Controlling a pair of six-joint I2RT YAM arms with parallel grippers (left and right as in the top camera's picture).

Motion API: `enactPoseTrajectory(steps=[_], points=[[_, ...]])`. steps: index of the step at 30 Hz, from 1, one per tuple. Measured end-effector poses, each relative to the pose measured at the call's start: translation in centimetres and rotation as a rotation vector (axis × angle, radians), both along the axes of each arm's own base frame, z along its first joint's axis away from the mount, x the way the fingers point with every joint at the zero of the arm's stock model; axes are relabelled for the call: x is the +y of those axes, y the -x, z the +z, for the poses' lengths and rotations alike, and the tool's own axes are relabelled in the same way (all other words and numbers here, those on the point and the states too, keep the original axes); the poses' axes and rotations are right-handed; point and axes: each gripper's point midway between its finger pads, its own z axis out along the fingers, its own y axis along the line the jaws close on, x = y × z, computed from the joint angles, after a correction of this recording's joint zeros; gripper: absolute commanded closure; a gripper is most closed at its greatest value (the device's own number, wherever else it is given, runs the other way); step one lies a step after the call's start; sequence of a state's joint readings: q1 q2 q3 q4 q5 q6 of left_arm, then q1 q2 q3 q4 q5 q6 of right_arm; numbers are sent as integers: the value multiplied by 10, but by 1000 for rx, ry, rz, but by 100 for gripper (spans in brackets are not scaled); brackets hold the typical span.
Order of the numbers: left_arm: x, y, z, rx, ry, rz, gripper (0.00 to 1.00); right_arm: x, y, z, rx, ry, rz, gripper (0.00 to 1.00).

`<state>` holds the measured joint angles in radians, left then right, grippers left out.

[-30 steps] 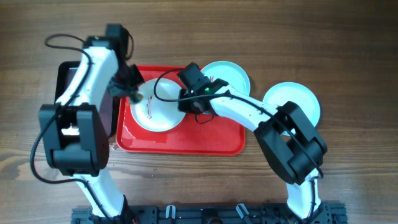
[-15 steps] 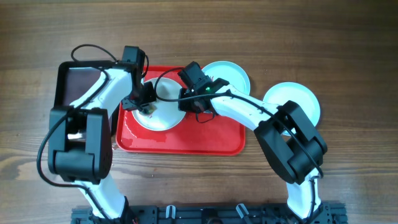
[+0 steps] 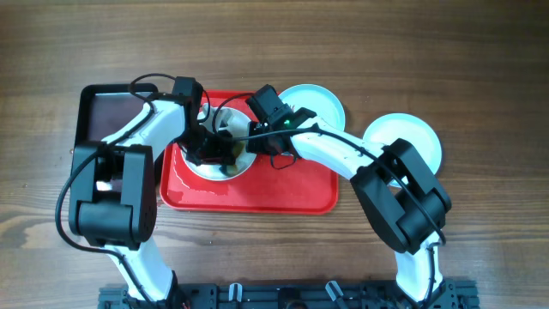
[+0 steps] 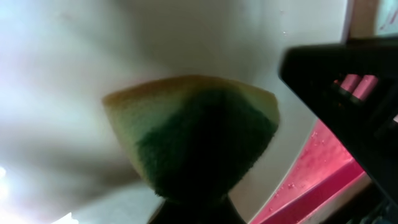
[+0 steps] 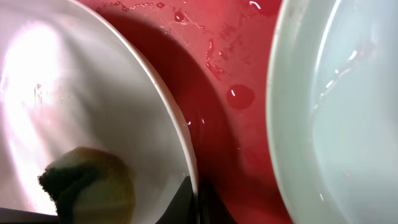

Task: Clean dirty plates on tray and stack at the side
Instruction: 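Scrub the white plate with the sponge in the left gripper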

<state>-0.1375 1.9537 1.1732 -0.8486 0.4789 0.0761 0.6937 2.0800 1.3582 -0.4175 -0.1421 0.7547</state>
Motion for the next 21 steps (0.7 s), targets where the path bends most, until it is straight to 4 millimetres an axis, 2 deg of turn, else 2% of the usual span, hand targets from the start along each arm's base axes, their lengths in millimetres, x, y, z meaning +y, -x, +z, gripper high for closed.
enactPoseTrajectory(steps=[3, 6, 8, 15, 18, 21], points=[[10, -3, -3, 24, -94, 95, 96, 3, 0, 0, 1, -12, 5, 96], [35, -13, -3, 7, -280, 239, 96, 4, 0, -1, 3, -17, 7, 96], [60, -22, -3, -23, -434, 364, 96, 6, 1, 0, 8, -28, 14, 96], [105, -38, 2, -141, -695, 525, 96, 12, 5, 0, 12, -39, 28, 96], [108, -48, 3, -194, -712, 538, 96, 13, 5, 0, 13, -42, 30, 96], [98, -68, 3, -271, -649, 498, 96, 11, 5, -1, 15, -41, 22, 96]])
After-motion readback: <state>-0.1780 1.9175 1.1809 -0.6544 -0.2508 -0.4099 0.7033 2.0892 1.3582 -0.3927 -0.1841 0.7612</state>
